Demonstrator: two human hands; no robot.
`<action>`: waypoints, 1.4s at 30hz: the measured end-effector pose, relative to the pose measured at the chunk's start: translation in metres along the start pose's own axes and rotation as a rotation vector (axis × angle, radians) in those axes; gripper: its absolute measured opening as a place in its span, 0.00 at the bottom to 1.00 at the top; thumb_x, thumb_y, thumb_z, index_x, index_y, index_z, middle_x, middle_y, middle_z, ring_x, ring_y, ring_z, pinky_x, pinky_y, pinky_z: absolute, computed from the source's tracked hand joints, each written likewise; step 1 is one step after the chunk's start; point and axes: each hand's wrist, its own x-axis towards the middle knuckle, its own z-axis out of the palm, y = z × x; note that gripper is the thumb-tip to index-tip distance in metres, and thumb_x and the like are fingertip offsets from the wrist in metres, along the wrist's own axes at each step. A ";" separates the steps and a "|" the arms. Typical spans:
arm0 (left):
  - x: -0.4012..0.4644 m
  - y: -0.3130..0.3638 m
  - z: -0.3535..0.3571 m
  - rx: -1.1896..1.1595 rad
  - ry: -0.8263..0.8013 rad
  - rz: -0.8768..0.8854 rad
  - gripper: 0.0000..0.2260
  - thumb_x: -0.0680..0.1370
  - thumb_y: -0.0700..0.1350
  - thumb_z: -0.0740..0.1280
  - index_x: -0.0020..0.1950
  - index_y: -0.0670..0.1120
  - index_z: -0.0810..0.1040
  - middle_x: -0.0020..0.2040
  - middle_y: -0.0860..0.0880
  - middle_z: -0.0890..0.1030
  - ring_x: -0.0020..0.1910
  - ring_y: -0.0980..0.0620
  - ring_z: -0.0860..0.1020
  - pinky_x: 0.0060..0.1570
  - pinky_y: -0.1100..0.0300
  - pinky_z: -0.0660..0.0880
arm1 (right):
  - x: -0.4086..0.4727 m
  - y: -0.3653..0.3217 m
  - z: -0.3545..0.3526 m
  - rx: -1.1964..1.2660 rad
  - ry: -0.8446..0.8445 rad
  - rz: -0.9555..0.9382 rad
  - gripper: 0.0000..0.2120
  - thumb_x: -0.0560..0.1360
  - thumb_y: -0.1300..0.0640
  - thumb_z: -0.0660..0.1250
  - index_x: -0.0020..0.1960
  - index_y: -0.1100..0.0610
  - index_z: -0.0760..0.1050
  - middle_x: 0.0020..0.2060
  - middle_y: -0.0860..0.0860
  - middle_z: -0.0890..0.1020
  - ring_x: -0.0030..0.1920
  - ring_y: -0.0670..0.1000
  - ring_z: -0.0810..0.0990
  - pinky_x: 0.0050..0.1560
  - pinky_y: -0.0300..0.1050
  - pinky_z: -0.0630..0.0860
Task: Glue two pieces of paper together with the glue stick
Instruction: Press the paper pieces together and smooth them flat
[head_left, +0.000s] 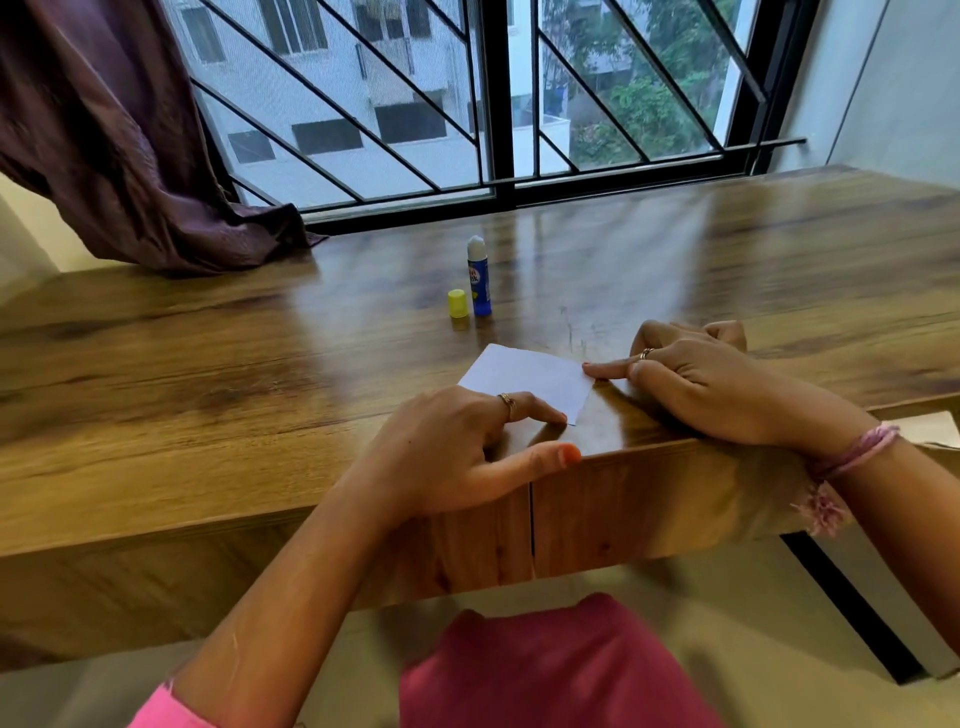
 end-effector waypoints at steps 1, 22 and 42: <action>0.000 0.000 0.000 -0.016 0.020 -0.016 0.22 0.74 0.69 0.55 0.59 0.61 0.77 0.21 0.54 0.66 0.26 0.58 0.71 0.26 0.69 0.59 | -0.002 -0.003 0.000 -0.014 0.012 0.014 0.25 0.74 0.41 0.41 0.61 0.33 0.70 0.45 0.44 0.73 0.53 0.43 0.70 0.59 0.49 0.57; 0.013 -0.023 0.002 -0.015 0.113 -0.364 0.14 0.79 0.54 0.61 0.65 0.60 0.73 0.32 0.52 0.77 0.31 0.58 0.73 0.30 0.59 0.67 | 0.019 -0.024 0.025 -0.091 0.039 -0.038 0.24 0.73 0.40 0.40 0.69 0.27 0.53 0.45 0.43 0.67 0.51 0.43 0.65 0.45 0.43 0.49; 0.009 -0.019 0.006 0.061 0.116 -0.308 0.16 0.78 0.60 0.57 0.62 0.60 0.77 0.26 0.63 0.65 0.28 0.61 0.66 0.29 0.62 0.62 | 0.025 -0.004 0.023 -0.298 0.040 0.152 0.27 0.71 0.38 0.33 0.69 0.26 0.50 0.46 0.47 0.62 0.50 0.47 0.59 0.42 0.46 0.47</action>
